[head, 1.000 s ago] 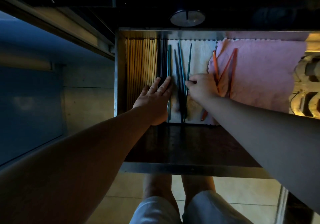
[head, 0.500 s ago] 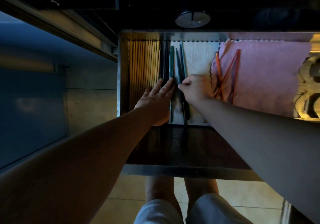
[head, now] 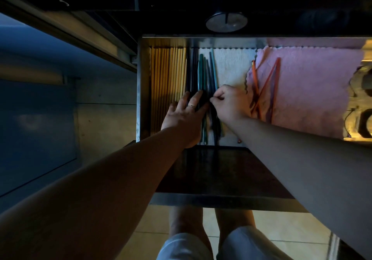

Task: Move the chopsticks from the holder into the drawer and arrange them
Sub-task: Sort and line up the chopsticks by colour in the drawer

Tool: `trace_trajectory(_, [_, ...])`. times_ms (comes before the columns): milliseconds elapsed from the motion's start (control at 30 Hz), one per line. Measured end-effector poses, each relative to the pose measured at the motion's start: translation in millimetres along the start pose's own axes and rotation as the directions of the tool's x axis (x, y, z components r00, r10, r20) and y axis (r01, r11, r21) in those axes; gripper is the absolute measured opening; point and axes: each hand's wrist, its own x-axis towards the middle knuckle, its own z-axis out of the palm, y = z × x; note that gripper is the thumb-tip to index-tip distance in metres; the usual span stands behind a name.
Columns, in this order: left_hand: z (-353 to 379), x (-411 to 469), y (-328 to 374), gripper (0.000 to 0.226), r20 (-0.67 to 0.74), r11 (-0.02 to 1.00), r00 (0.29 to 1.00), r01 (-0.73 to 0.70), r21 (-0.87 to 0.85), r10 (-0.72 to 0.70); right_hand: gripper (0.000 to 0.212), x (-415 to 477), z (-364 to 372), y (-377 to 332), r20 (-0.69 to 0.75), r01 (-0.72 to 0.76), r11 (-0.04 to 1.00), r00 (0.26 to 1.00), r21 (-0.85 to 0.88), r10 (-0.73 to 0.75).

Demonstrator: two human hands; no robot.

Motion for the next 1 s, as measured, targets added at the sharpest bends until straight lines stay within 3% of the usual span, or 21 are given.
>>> trace_trajectory(1000, [4,-7,-13,0.083,-0.001,0.995,1.000,-0.031,-0.093,0.031,0.014,3,-5,-2,-0.004,0.018,0.974,1.000,-0.224,-0.020])
